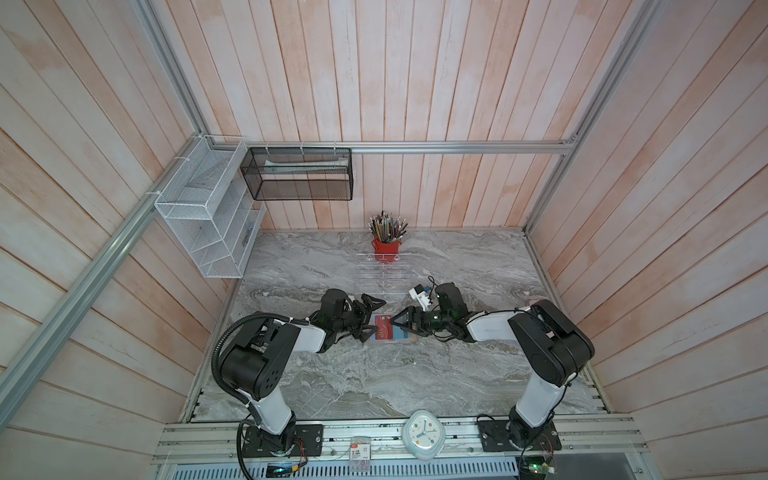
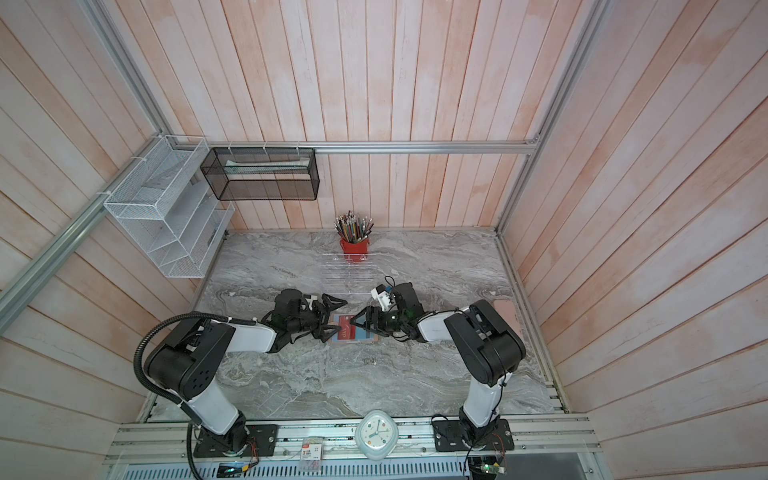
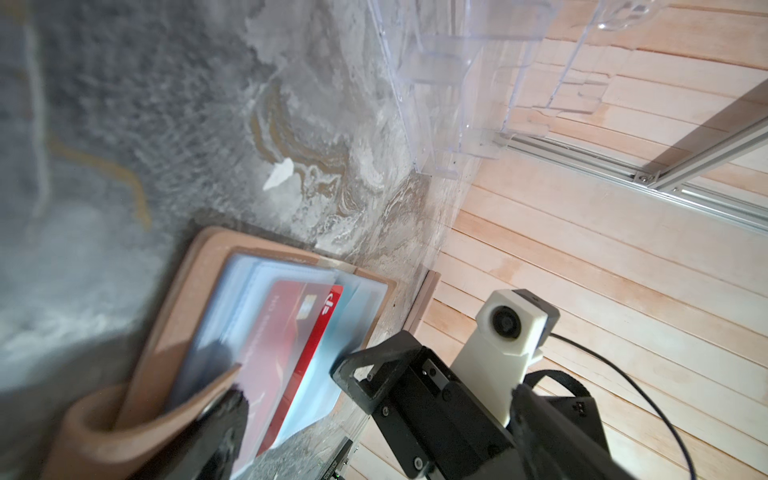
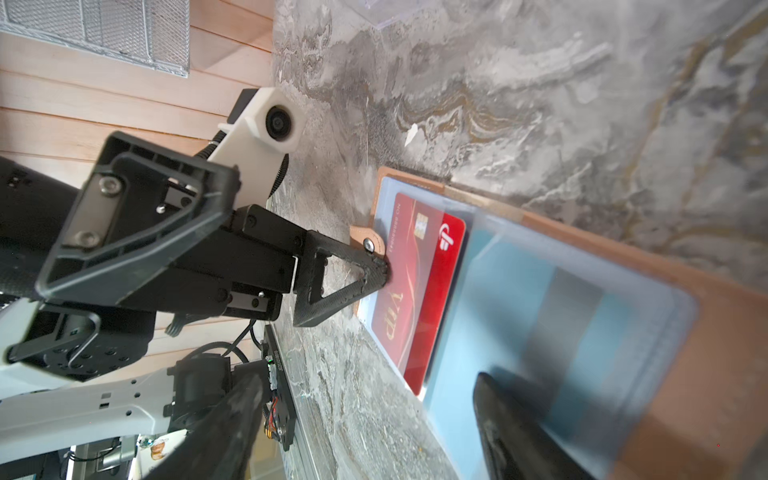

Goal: Take the credit cards out of the card holder

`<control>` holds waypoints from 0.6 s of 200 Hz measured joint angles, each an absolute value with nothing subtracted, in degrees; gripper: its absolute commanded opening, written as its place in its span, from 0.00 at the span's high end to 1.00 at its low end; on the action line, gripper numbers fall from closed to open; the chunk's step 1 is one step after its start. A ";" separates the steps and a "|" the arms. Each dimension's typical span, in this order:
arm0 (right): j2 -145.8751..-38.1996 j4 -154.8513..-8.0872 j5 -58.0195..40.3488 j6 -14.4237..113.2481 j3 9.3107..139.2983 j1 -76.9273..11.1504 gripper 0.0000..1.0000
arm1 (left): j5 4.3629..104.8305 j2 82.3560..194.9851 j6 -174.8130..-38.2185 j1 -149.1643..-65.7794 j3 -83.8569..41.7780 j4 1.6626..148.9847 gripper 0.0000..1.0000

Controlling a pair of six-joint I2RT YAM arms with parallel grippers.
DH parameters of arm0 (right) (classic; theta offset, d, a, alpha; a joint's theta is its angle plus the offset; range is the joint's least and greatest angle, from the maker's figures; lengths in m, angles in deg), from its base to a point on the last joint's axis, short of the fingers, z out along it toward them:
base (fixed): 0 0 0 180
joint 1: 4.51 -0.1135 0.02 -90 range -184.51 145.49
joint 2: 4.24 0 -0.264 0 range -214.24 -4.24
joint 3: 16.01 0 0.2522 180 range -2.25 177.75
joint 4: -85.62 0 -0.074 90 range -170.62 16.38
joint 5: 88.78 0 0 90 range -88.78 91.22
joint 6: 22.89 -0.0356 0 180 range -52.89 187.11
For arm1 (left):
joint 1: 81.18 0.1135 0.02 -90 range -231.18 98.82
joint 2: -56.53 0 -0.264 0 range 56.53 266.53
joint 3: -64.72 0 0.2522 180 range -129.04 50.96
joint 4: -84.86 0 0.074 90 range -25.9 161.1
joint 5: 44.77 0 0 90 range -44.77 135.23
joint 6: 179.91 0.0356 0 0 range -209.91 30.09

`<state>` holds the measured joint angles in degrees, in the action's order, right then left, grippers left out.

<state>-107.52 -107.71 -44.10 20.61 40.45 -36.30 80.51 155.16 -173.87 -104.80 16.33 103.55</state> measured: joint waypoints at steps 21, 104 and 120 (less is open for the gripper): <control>-109.18 -109.31 -44.76 20.06 40.82 -36.32 0.25 | 80.84 155.16 -173.61 -104.67 16.70 104.12 0.00; -113.25 -114.70 -47.32 17.62 40.84 -36.58 0.39 | 81.50 154.87 -173.13 -103.86 18.60 106.37 0.00; -114.30 -115.54 -47.97 17.22 40.97 -36.62 0.39 | 81.61 154.63 -173.00 -103.77 19.08 106.70 0.00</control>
